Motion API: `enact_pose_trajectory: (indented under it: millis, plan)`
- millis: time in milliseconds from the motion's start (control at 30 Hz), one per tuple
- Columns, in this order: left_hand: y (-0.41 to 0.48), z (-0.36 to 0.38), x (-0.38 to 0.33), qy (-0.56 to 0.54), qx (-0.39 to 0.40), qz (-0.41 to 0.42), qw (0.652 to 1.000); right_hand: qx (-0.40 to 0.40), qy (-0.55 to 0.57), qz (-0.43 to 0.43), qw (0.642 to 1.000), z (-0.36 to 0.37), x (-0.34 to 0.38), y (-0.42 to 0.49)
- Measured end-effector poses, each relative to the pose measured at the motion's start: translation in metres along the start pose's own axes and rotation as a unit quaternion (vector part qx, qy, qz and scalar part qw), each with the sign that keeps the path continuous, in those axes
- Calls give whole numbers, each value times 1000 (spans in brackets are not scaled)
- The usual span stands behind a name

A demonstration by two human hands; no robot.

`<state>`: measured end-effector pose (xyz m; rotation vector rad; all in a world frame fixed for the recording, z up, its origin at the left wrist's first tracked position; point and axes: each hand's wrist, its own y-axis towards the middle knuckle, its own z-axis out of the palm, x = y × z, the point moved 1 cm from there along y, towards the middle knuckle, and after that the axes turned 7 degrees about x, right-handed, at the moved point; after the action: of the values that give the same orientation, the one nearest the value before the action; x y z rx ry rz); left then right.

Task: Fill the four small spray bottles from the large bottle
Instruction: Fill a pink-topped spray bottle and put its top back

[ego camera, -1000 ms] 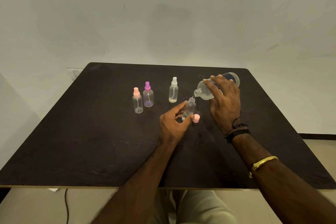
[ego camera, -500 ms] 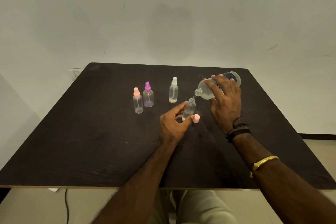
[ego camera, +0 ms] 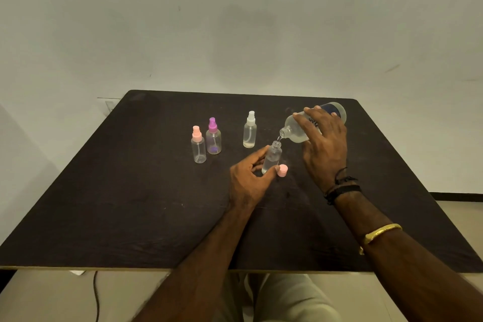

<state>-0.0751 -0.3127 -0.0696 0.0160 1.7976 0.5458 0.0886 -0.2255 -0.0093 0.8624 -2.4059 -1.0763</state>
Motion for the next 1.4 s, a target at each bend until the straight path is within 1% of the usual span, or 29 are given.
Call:
enact_pose_trajectory:
  millis: [567,1067,1400]
  plan:
    - [0,1,2,21,1,7,1000,11,-5,2,1000,3,0,-2]
    - [0,1,1,13,-8,3,1000,7,-1,5,1000,3,1,-3]
    - [0,0,1,13,1,4,1000,9,-2,0,1000,5,1,-5]
